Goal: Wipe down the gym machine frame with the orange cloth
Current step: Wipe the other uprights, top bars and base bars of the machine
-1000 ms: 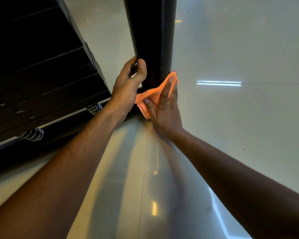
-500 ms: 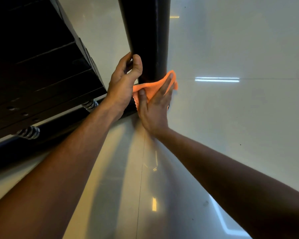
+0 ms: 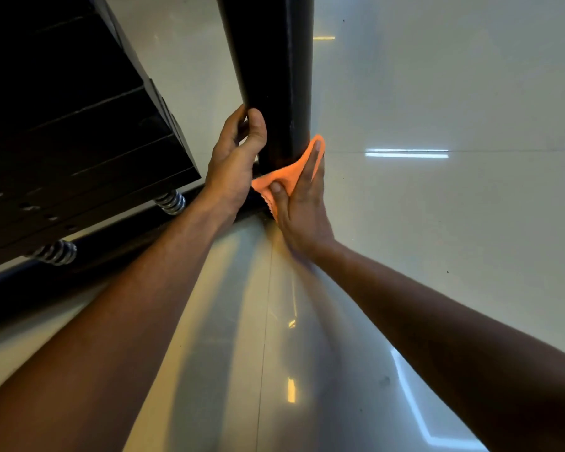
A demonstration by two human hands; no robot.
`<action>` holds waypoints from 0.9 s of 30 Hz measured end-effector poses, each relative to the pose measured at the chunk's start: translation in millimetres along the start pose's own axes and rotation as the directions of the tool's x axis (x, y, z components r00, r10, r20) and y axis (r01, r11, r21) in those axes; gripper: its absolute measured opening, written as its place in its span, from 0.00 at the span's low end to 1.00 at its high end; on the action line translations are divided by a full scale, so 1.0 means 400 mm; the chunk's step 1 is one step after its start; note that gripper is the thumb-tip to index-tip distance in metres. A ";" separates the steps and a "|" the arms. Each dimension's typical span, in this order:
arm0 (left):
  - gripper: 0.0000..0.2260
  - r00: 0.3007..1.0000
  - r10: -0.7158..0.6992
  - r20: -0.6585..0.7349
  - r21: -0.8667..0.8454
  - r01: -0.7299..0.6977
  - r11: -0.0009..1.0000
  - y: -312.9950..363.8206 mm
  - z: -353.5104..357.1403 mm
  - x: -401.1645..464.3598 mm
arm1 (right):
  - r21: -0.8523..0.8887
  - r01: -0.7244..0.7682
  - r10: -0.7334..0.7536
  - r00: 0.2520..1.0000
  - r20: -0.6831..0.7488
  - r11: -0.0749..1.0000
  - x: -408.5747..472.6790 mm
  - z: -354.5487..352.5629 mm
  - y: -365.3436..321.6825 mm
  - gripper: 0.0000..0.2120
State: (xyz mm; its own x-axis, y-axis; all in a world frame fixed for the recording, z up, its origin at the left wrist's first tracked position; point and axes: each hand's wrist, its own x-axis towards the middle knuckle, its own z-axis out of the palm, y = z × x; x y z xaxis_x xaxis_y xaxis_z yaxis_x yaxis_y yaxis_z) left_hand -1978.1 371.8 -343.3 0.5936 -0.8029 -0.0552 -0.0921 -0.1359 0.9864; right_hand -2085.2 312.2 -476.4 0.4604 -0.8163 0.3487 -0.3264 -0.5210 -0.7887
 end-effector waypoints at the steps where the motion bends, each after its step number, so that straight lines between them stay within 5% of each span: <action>1: 0.28 1.000 -0.004 0.004 -0.003 0.004 1.000 -0.001 -0.001 0.001 | -0.044 0.063 -0.060 0.996 0.063 0.997 -0.002 -0.023 0.031 0.46; 4: 0.25 1.000 -0.009 0.004 -0.011 0.009 1.000 0.003 0.001 -0.002 | -0.010 0.089 -0.086 0.983 0.163 0.996 -0.005 -0.071 0.040 0.45; 9: 0.28 1.000 0.012 -0.015 0.009 -0.012 1.000 -0.004 0.016 -0.003 | 0.176 -0.048 0.054 0.998 -0.033 0.983 0.031 -0.035 -0.078 0.41; 15: 0.24 1.000 -0.018 -0.006 0.003 0.018 1.000 0.021 0.010 -0.014 | -0.006 0.084 -0.082 0.982 0.172 0.996 0.022 -0.115 -0.017 0.43; 21: 0.22 0.996 0.024 -0.084 0.018 -0.022 1.000 0.009 0.030 -0.075 | -0.085 0.110 -0.100 0.988 0.116 0.990 0.012 -0.192 -0.022 0.36; 27: 0.25 0.986 0.158 -0.055 0.306 -0.134 0.942 -0.038 0.013 -0.159 | -0.127 0.123 -0.092 0.970 0.225 0.984 0.025 -0.301 -0.065 0.31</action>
State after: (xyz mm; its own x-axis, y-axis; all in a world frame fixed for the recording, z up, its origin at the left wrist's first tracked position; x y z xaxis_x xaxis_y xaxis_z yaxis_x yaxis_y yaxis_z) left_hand -2018.5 421.8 -355.5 0.6143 -0.7814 0.1098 -0.4113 -0.1984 0.8896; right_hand -2171.6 287.6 -391.5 0.6627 -0.6876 0.2967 -0.3692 -0.6447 -0.6694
